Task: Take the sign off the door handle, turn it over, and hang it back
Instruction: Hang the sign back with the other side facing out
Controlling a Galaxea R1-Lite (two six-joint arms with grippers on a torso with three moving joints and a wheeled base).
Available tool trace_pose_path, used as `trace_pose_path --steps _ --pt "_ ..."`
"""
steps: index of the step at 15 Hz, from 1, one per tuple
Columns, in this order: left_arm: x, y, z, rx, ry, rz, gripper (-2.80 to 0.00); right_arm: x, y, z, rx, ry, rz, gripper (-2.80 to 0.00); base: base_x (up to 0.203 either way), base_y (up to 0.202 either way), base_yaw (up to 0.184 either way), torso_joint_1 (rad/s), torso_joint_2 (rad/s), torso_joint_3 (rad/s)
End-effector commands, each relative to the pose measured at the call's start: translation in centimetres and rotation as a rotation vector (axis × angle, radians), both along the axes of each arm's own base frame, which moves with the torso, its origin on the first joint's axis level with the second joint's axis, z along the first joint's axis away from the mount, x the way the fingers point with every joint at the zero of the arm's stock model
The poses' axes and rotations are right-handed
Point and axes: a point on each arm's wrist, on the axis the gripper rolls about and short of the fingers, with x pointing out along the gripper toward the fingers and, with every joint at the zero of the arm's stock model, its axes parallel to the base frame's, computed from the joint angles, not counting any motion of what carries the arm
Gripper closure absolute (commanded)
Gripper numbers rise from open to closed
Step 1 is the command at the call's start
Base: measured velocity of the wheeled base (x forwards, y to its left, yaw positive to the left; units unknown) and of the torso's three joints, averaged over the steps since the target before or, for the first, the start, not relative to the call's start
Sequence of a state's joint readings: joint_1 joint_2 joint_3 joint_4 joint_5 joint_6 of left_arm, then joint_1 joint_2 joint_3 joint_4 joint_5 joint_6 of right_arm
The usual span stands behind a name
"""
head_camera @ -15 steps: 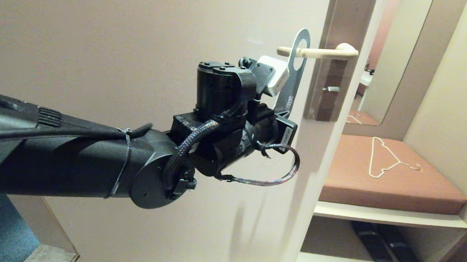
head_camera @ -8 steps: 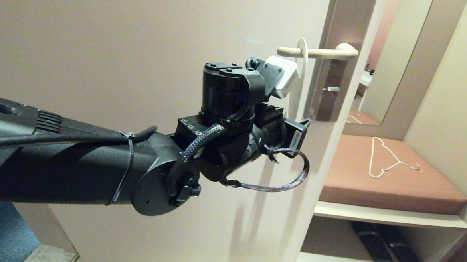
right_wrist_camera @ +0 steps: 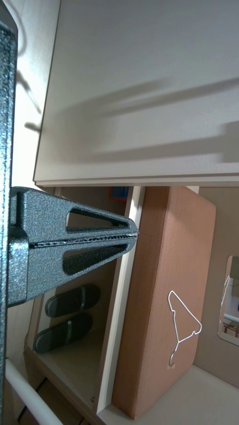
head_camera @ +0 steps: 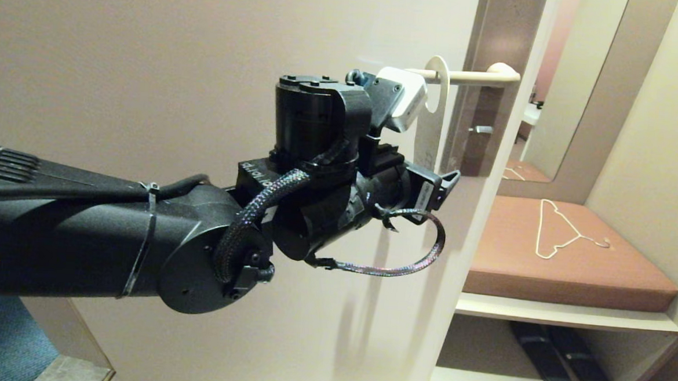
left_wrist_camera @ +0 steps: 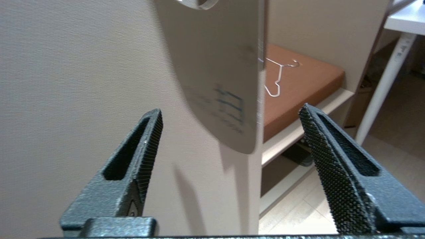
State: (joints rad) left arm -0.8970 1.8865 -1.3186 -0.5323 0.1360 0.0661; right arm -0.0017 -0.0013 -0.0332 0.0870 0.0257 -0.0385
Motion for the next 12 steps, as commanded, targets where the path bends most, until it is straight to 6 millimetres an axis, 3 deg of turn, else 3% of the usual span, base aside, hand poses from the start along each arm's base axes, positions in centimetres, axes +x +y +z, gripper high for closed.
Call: trace_pose_path --steps 1,7,8,12 --pt "-0.1 1.2 0.9 -0.016 -0.014 0.019 -2.80 0.0 0.0 0.0 -0.001 0.001 0.001 0.00 0.000 0.000 0.000 0.000 0.00 0.000" --pt "1.0 3.7 1.5 -0.020 -0.021 0.085 -2.80 0.0 0.0 0.0 0.000 0.001 0.000 0.00 0.000 0.000 0.000 0.000 0.00 0.000" --pt "1.2 3.9 1.5 -0.020 -0.023 0.092 0.00 0.0 0.0 0.0 0.000 0.001 0.000 0.00 0.000 0.000 0.000 0.000 0.00 0.000" --pt "1.3 4.1 1.6 -0.023 -0.024 0.095 0.00 0.0 0.0 0.0 0.000 0.001 0.000 0.00 0.000 0.000 0.000 0.000 0.00 0.000"
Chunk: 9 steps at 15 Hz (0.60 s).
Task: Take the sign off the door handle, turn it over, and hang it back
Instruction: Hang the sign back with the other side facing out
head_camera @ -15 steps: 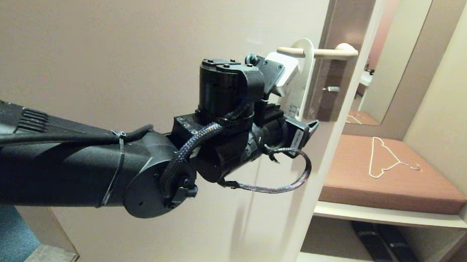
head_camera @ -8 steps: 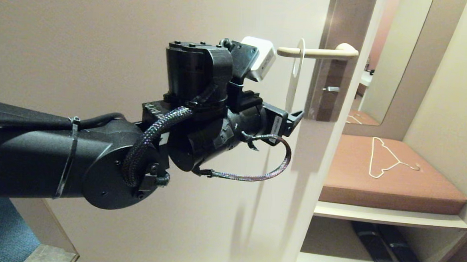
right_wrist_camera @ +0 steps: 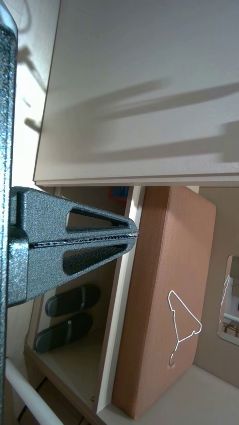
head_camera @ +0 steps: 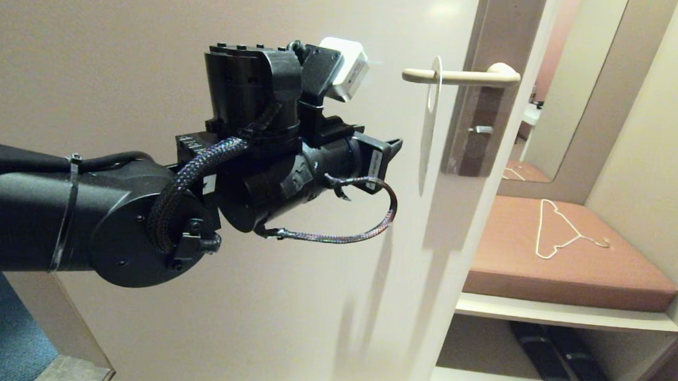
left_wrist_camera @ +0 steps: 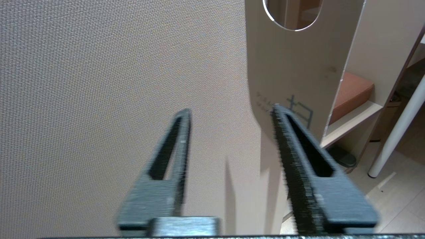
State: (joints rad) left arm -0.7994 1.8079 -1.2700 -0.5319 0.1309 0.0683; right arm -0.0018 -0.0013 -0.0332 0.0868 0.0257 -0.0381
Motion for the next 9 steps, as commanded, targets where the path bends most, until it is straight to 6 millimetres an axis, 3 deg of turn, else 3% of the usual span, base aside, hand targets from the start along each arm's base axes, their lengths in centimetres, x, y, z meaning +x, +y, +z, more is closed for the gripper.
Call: trace_pose_path --steps 1,9 --pt "0.0 0.1 0.1 -0.004 -0.003 0.002 0.00 0.0 0.0 0.0 0.000 0.003 0.001 0.00 0.000 0.000 0.000 0.000 0.00 0.000" --pt "0.6 -0.9 -1.2 0.019 0.021 -0.091 0.00 0.0 0.0 0.0 0.000 0.001 -0.001 0.00 0.000 0.000 0.000 0.000 0.00 0.000"
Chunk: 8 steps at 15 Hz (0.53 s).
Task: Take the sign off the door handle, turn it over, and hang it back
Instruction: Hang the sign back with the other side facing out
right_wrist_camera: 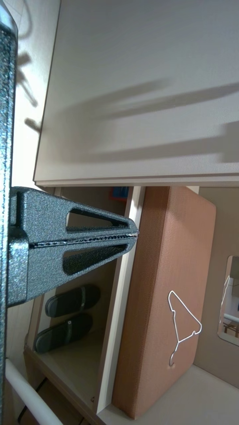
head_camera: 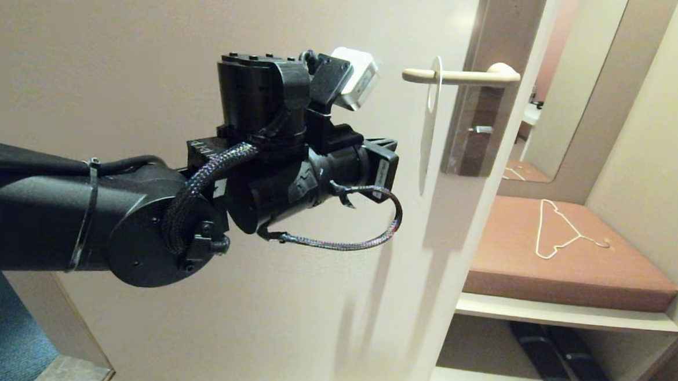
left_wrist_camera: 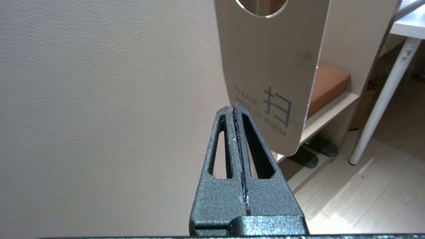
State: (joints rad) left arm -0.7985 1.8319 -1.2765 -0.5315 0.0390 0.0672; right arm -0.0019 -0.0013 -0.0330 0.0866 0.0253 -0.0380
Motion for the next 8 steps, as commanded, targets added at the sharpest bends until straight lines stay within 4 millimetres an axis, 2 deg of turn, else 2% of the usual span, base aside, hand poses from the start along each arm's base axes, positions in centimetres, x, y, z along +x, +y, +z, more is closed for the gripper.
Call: trace_pose_path --steps 1,8 --pt "0.4 -0.6 -0.7 0.010 0.010 -0.012 0.00 0.0 0.0 0.0 0.000 0.001 0.001 0.00 0.000 0.000 0.000 0.000 0.00 0.000" --pt "1.0 -2.4 -0.7 -0.002 -0.005 -0.061 0.00 0.0 0.0 0.0 -0.001 0.001 0.001 0.00 0.000 0.000 0.000 0.000 0.00 0.000"
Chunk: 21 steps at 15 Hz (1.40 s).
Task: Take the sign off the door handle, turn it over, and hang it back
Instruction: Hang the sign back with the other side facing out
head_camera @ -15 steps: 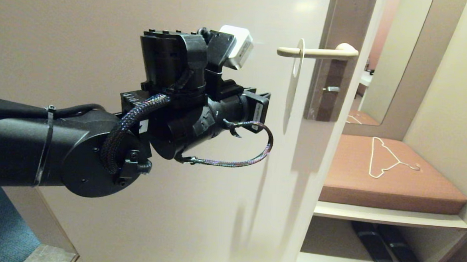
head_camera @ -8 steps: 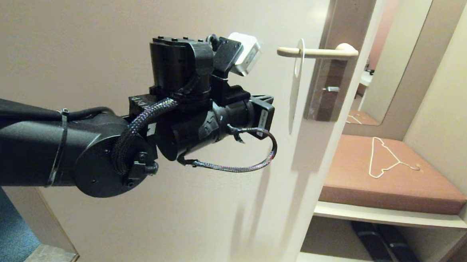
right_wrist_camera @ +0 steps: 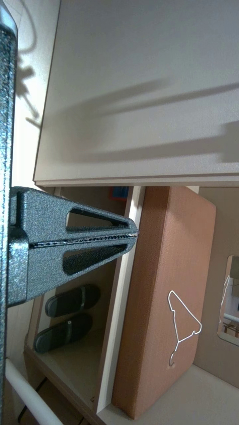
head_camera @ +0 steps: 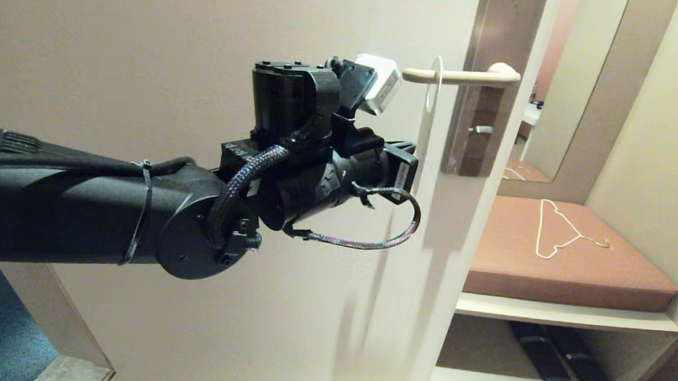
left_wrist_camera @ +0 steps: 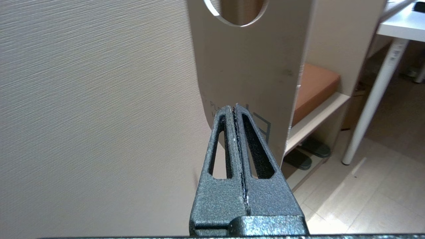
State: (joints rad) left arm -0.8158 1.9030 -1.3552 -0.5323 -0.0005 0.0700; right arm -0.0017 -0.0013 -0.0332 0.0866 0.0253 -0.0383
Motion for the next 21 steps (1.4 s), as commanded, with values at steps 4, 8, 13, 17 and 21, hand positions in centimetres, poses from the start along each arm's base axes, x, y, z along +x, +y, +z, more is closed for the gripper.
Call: trace_pose_path --steps 4,8,13,17,21 --pt "-0.2 -1.3 -0.6 0.007 0.003 -0.030 0.00 0.0 0.0 0.0 0.000 0.002 0.001 0.00 0.000 0.000 0.000 0.000 0.00 0.000" --pt "0.5 -2.3 0.0 -0.016 -0.018 -0.035 0.00 0.0 0.0 0.0 -0.001 0.002 0.001 0.00 0.000 0.000 0.000 0.000 0.00 0.000" --pt "0.6 -3.4 -0.8 -0.006 -0.010 -0.076 0.00 0.0 0.0 0.0 0.000 0.002 0.001 0.00 0.000 0.000 0.000 0.000 0.00 0.000" --pt "1.1 -4.0 -1.3 -0.003 -0.007 -0.080 0.00 0.0 0.0 0.0 -0.001 0.002 0.001 0.00 0.000 0.000 0.000 0.000 0.00 0.000" --pt "1.4 -4.5 -1.2 -0.009 -0.013 -0.080 0.00 0.0 0.0 0.0 -0.001 0.003 0.001 0.00 0.000 0.000 0.000 0.000 0.00 0.000"
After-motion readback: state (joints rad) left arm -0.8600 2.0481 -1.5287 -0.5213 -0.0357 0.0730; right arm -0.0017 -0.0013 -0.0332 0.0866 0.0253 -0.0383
